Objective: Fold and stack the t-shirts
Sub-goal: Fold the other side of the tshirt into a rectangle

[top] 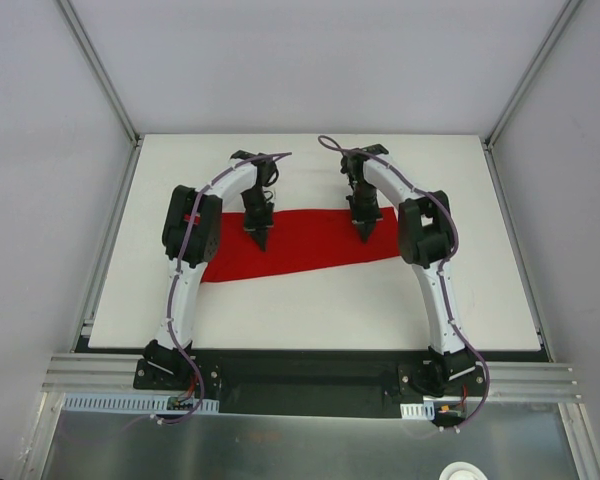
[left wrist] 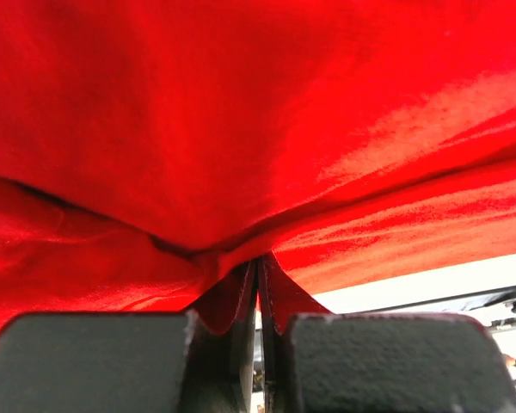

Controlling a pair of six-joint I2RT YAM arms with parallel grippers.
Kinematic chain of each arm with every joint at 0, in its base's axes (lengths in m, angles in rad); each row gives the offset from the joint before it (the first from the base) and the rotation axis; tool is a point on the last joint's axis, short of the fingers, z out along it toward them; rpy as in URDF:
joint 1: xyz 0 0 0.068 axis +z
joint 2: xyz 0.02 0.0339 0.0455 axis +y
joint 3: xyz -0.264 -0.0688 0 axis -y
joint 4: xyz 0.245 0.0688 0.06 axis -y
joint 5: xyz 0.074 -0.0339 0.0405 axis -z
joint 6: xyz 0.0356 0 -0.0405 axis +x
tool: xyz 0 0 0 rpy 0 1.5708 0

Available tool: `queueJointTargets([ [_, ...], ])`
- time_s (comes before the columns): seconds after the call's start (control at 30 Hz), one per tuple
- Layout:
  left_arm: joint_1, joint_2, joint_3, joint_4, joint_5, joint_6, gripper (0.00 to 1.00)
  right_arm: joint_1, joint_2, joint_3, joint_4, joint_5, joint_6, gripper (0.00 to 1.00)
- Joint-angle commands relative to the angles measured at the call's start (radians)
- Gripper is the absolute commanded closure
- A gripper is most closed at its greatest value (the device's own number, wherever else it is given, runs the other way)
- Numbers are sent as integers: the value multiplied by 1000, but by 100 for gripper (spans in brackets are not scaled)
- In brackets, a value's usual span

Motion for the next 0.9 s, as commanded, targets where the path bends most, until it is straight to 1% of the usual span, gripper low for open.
queueJointTargets([
  [0.0, -7, 40, -31, -39, -51, 35, 100, 12, -6, -47, -46, -16, 13, 99],
  [0.07, -3, 38, -34, -43, -94, 32, 100, 20, -19, -78, -34, -29, 13, 100],
  [0.17, 10, 32, -23, -48, -117, 20, 100, 35, -29, -100, -34, -33, 16, 99],
  [0.23, 22, 35, 6, -50, -113, 23, 100, 50, -35, -103, -34, -34, 27, 99],
  [0.3, 28, 37, 26, -48, -113, 22, 100, 58, -38, -113, -26, -71, 32, 99],
  [0.47, 31, 18, 30, -34, -75, 42, 100, 75, -52, -97, -28, -50, 55, 99],
  [0.5, 31, -15, 33, -30, -53, 51, 100, 73, -64, -80, -28, -48, 56, 99],
  [0.57, 34, -69, 30, -17, -52, 48, 100, 73, -116, -57, -37, 9, 58, 99],
  [0.6, 33, -133, 26, -13, -44, 43, 100, 73, -166, -32, -40, 18, 58, 100],
  [0.67, 31, -202, 12, 1, -32, 29, 100, 67, -225, -20, -39, 50, 64, 99],
  [0.7, 31, -272, 0, 22, -24, 13, 97, 66, -255, -20, -34, 58, 64, 99],
  [0.73, 31, -306, -6, 33, -15, 2, 95, 55, -318, -26, -24, 62, 68, 99],
  [0.77, 27, -339, -11, 47, -12, -9, 91, 49, -346, -32, -19, 76, 72, 99],
  [0.8, 25, -386, -20, 73, 5, -26, 90, 44, -373, -41, -13, 82, 73, 99],
  [0.87, 14, -409, -19, 85, 68, -37, 88, 21, -439, -81, -7, 90, 73, 100],
])
